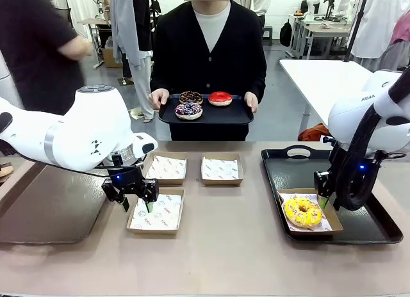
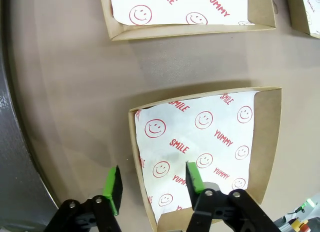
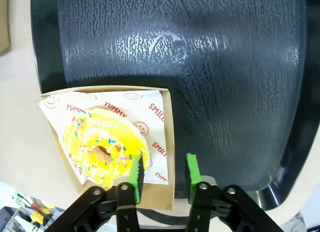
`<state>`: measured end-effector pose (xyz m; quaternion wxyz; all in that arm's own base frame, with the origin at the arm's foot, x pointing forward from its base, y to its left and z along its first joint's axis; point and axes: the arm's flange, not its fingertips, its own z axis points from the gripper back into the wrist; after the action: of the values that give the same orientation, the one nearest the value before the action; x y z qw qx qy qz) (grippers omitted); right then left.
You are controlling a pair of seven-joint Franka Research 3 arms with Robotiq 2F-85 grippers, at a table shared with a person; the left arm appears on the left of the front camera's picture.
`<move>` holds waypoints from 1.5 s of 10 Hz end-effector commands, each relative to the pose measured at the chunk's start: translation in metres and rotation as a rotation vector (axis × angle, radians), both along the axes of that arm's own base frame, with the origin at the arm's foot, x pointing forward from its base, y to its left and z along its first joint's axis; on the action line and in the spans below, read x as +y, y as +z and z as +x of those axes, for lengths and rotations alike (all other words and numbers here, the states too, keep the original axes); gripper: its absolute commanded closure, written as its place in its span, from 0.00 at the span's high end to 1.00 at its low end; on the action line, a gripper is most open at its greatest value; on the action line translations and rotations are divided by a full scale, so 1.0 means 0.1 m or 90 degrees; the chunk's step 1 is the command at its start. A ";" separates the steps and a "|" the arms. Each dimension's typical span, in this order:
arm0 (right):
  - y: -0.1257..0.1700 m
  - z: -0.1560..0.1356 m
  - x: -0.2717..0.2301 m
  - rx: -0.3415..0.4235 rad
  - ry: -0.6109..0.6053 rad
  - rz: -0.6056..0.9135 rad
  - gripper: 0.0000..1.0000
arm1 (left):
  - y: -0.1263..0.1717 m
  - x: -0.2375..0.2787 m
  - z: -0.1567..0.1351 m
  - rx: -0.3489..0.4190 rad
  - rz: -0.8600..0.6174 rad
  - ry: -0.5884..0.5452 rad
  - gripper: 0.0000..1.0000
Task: Individually package the donuts and arrange them on the tray.
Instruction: Place the picked Paper togo box on the Handle tray while simultaneously picking up another Paper togo box from the table with the other hand.
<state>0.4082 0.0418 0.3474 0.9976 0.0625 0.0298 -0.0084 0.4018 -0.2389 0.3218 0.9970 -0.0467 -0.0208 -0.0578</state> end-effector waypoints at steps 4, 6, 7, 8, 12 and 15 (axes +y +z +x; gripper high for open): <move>0.03 0.00 -0.04 -0.004 0.006 0.031 1.00 | -0.01 -0.04 0.01 -0.003 0.008 0.009 0.00; 0.05 -0.01 -0.05 -0.006 0.006 0.030 1.00 | 0.01 -0.03 0.01 -0.005 0.008 0.009 0.00; 0.08 -0.03 -0.05 -0.008 0.006 0.029 1.00 | 0.01 -0.02 0.01 -0.005 0.008 0.009 0.00; 0.13 -0.05 -0.07 -0.012 0.007 0.033 1.00 | 0.01 -0.02 0.01 -0.005 0.009 0.010 0.00; 0.94 -0.52 -0.36 -0.036 0.063 0.266 1.00 | 0.40 -0.03 0.03 -0.004 -0.002 0.014 0.00; 1.69 -1.14 -1.23 -0.079 0.055 0.496 1.00 | 1.04 -0.06 0.21 -0.018 -0.018 0.015 0.00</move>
<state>0.3013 -0.0457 0.5099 0.9190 0.3874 -0.0362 0.0631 0.4162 -0.2425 0.4098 0.9963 -0.0530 -0.0389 -0.0546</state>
